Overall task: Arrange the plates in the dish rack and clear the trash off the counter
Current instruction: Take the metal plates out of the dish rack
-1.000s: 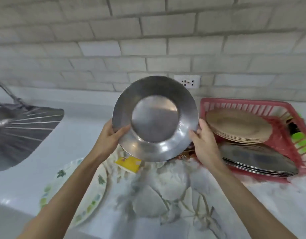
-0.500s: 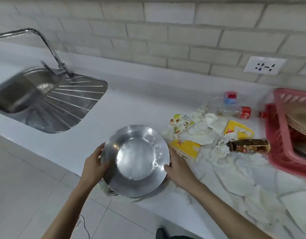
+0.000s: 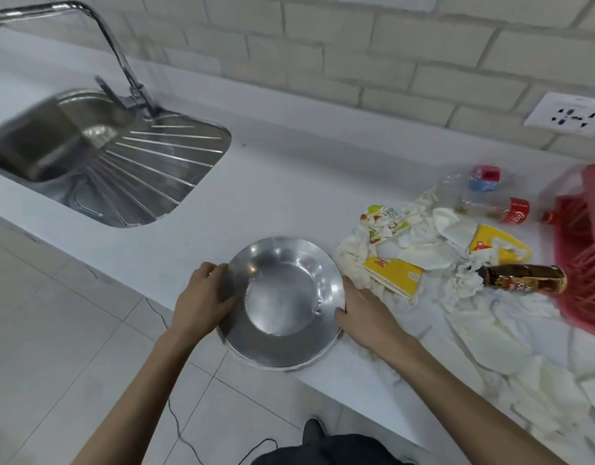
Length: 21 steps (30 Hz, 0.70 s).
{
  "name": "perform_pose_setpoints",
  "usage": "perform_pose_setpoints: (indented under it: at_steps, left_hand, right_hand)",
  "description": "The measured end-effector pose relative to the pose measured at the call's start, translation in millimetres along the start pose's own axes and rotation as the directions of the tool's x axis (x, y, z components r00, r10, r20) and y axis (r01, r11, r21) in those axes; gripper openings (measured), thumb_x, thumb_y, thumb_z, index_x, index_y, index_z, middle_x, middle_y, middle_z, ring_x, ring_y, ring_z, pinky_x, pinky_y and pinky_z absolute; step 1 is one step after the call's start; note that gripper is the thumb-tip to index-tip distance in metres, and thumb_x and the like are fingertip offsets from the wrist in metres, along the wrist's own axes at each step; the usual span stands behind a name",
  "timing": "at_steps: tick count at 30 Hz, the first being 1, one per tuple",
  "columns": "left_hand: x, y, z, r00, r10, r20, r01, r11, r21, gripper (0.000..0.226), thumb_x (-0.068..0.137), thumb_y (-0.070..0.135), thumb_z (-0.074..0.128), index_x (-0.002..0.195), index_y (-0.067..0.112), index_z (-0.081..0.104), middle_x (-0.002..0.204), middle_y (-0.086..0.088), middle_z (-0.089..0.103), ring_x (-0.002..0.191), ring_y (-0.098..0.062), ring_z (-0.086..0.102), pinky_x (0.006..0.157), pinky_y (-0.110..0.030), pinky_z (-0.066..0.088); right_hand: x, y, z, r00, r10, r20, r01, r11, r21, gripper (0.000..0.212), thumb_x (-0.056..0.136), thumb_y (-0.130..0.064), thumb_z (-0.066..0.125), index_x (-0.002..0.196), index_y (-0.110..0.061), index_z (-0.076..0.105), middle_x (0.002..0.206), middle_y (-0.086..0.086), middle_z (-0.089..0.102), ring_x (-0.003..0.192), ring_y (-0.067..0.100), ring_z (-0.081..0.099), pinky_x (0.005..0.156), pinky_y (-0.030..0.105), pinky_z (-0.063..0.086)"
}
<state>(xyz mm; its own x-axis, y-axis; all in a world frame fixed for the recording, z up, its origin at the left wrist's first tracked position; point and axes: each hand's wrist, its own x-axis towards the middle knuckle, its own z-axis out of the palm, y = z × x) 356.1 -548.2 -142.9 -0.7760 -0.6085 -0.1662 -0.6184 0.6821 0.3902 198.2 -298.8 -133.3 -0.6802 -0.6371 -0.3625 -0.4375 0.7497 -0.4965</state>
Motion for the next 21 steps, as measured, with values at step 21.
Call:
perform_pose_setpoints:
  at_steps: [21]
  left_hand:
    - [7,171,31,0.796,0.596,-0.106,-0.574,0.688,-0.445,0.028,0.089,0.014,0.058,0.114,0.020,0.069,0.097,0.011,0.070,0.089,-0.003,0.063,0.079,-0.011,0.044]
  right_hand:
    - [-50,60,-86,0.906,0.021,-0.422,0.121,0.943,0.309,0.017,0.090,-0.006,0.060,0.100,-0.016,0.071,0.062,0.000,0.059,0.056,0.008,0.053,0.058,0.017,0.040]
